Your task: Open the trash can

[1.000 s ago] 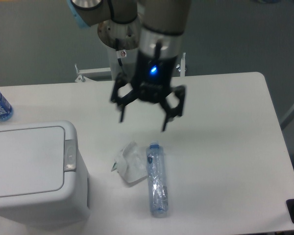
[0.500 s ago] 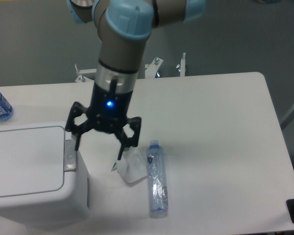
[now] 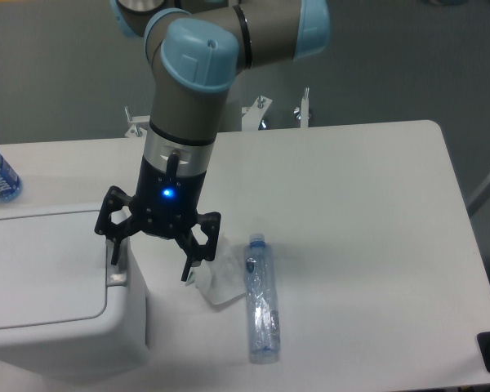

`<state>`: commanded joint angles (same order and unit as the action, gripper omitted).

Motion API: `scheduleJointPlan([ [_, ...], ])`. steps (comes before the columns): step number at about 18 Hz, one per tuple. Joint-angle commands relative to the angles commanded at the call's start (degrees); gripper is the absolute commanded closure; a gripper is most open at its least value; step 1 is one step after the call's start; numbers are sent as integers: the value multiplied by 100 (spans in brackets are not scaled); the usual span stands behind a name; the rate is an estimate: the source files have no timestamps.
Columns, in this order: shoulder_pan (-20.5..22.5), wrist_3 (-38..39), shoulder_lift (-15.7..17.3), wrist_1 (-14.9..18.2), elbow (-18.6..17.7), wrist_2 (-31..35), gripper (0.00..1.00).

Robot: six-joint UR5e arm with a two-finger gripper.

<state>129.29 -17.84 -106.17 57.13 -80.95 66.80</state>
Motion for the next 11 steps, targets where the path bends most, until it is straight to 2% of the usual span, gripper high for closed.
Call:
scheduleJointPlan([
  [11, 18, -26, -35, -79, -9, 105, 0],
])
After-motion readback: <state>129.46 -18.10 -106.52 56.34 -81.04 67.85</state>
